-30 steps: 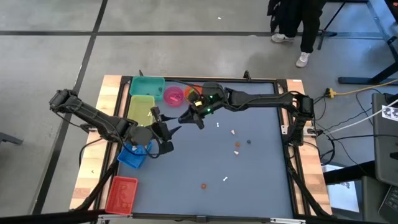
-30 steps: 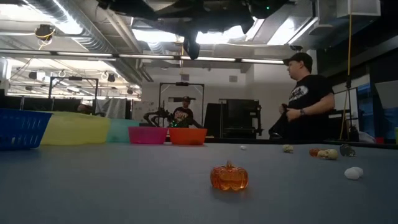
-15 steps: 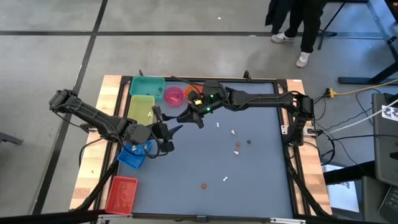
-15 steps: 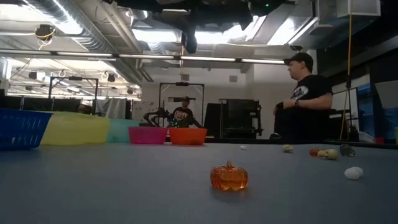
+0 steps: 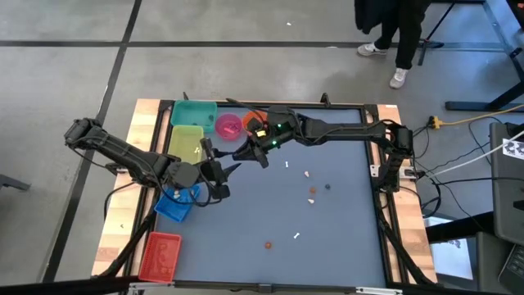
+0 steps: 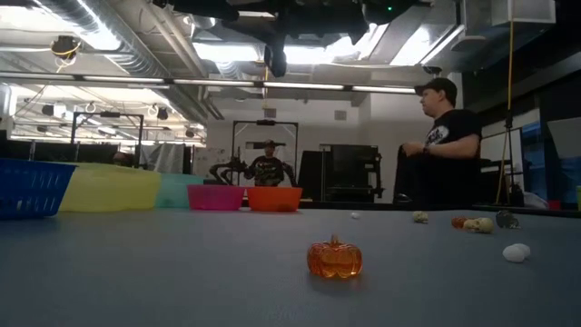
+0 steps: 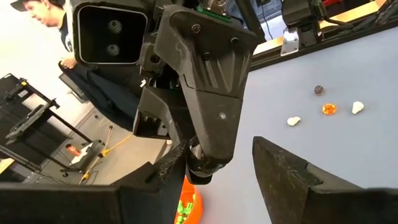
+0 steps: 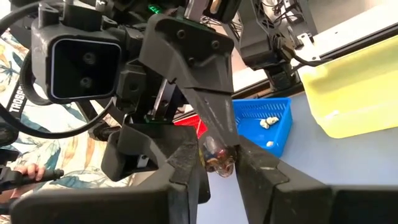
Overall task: Sort Halloween decoration
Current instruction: Put the black skull toy into the green bin
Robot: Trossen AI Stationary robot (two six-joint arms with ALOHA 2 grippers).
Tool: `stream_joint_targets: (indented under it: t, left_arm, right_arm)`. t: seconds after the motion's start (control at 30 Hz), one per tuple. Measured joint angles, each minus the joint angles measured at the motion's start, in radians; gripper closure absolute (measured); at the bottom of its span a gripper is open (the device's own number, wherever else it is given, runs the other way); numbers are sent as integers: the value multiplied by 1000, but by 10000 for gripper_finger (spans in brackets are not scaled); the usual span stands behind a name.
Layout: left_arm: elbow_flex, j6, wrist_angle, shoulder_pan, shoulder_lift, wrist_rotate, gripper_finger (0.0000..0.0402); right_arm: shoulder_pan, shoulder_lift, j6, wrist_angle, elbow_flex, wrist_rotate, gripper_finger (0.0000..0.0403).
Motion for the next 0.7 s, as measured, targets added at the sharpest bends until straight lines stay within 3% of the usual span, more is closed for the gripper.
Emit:
stream_joint_targets:
  t: [0.43,0.7]
  left_arm:
    - [0,-1,0,0,0,-4,285]
    - [0,-1,0,0,0,-4,298]
  right_arm:
    - [0,0,0,-2,0,-1,320]
    - [0,0,0,-3,0,-1,320]
